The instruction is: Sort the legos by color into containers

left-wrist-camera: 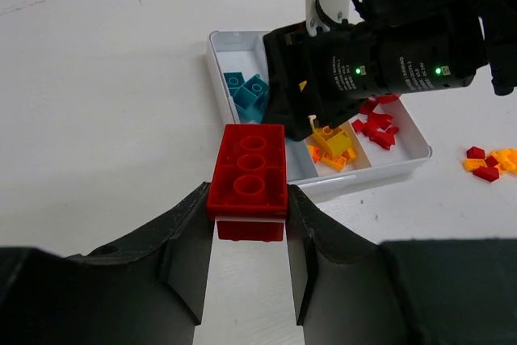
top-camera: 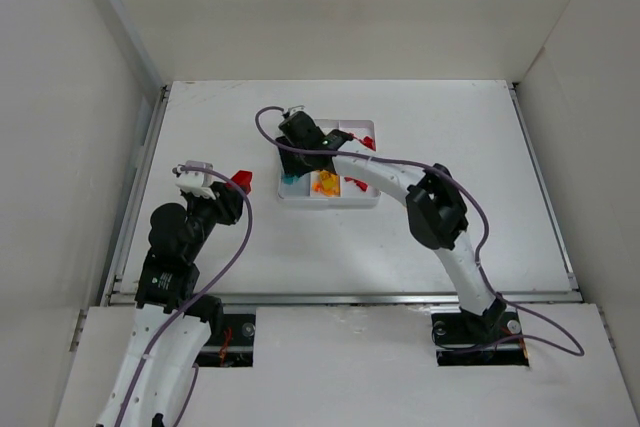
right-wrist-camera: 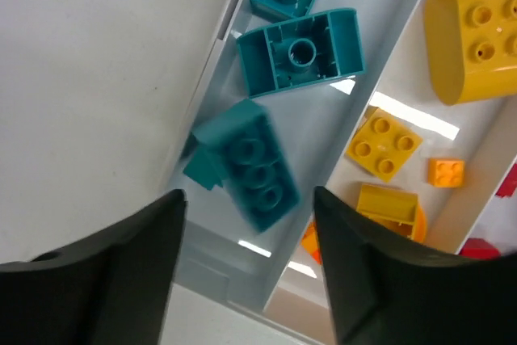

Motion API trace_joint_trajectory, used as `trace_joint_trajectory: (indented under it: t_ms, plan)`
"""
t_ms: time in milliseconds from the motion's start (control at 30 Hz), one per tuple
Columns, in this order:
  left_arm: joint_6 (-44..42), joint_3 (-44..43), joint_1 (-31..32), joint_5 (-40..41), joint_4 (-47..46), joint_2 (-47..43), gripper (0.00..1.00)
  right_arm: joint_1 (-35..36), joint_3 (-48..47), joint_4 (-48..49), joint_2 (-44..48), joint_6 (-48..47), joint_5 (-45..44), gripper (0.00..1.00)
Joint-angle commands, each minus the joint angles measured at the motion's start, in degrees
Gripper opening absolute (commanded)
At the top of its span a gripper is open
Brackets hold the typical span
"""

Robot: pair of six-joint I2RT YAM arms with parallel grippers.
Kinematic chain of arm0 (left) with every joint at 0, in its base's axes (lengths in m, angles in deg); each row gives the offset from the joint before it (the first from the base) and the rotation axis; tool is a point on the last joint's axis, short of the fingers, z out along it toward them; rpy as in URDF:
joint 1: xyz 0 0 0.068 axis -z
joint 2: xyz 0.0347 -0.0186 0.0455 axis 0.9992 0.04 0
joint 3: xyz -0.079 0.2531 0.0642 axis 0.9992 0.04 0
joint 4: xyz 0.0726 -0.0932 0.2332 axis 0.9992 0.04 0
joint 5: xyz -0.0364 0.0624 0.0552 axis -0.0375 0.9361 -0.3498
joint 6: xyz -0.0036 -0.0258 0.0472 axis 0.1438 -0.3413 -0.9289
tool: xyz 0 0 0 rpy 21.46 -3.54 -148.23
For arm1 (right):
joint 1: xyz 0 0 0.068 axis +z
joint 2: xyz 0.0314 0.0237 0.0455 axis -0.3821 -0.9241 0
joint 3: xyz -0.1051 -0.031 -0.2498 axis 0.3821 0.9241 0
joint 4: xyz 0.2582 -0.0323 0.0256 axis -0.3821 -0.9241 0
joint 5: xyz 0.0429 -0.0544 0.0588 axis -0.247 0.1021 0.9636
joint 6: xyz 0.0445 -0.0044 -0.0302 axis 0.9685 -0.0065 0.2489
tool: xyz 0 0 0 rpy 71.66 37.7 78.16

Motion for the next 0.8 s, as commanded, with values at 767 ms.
trace_joint_trajectory:
  t_ms: [767]
  plan:
    - [-15.9, -2.4, 0.2, -44.3, -11.9, -4.1, 0.0, 1.9, 41.6, 16.5, 52.7, -29.5, 38.2, 1.0]
